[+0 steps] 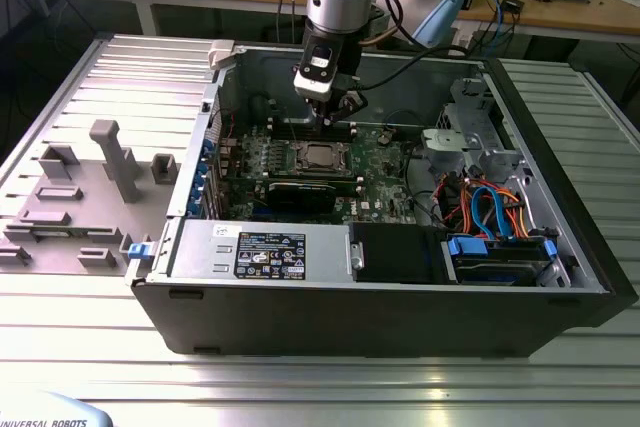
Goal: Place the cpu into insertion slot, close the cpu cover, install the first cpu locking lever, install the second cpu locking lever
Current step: 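Install the first cpu locking lever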
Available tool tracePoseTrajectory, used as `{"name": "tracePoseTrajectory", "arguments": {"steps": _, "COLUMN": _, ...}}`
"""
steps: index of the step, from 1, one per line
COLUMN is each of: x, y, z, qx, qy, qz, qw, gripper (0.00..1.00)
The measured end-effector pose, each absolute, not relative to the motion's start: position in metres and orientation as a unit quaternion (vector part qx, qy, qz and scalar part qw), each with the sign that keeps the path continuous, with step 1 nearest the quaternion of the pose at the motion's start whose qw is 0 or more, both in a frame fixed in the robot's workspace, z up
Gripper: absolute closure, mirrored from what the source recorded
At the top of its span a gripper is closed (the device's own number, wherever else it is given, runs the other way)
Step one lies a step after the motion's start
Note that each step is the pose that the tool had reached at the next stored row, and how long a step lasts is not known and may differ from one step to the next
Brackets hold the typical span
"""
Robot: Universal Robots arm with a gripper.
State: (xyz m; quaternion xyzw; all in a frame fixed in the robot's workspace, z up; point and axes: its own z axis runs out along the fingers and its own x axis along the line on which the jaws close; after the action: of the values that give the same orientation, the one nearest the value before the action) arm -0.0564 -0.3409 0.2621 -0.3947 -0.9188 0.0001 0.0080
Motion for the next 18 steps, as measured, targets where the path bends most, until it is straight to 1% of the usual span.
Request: {"name": "tracePoseTrajectory", "arguments": {"steps": 18, "x": -0.0613, "y": -0.3409, "z": 0.262, "qx": -0.395, "qy": -0.919, "qz": 0.0, "qw": 0.008, "gripper": 0.89}}
